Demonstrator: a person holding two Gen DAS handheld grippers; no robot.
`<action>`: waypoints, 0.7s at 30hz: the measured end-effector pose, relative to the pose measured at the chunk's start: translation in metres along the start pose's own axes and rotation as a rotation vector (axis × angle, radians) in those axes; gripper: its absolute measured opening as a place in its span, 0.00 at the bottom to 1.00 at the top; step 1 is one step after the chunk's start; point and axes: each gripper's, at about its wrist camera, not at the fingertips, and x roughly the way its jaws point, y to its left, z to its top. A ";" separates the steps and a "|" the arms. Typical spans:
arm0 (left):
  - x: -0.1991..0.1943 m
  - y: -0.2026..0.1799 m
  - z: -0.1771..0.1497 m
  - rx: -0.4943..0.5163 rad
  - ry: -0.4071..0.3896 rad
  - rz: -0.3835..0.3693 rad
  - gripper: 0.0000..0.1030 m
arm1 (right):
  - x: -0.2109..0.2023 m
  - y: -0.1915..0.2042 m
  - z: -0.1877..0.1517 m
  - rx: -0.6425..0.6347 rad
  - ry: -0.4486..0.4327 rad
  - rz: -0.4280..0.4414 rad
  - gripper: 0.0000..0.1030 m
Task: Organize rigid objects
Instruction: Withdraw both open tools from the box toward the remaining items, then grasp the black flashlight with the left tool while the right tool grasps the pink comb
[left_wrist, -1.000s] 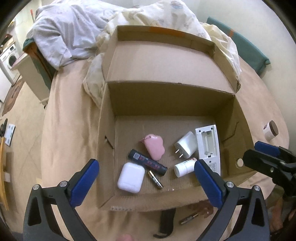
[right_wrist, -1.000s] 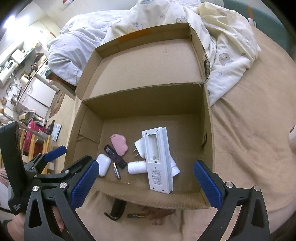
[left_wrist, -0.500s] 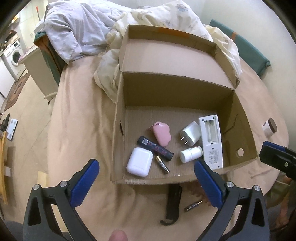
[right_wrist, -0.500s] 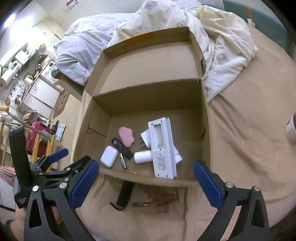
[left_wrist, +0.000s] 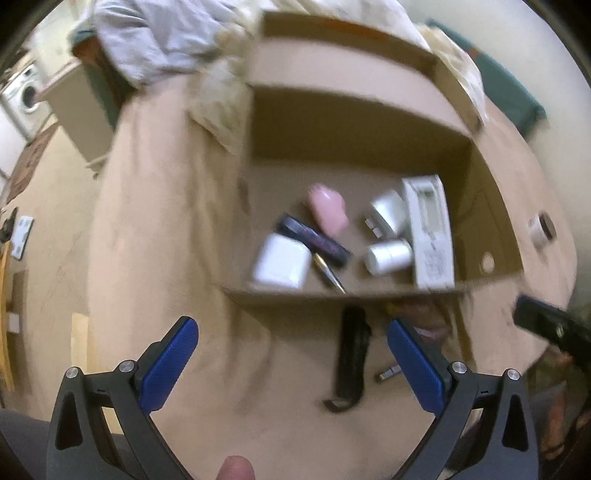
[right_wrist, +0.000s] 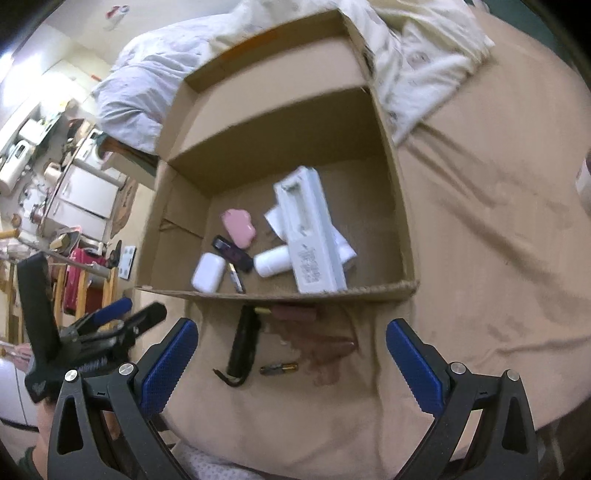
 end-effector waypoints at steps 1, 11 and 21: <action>0.005 -0.006 -0.003 0.019 0.017 -0.001 0.98 | 0.002 -0.002 -0.001 0.010 0.006 0.001 1.00; 0.079 -0.043 -0.025 0.112 0.203 0.010 0.67 | 0.033 -0.015 0.002 0.042 0.067 -0.061 1.00; 0.082 -0.043 -0.032 0.140 0.202 0.074 0.16 | 0.064 -0.020 -0.018 0.206 0.174 -0.086 1.00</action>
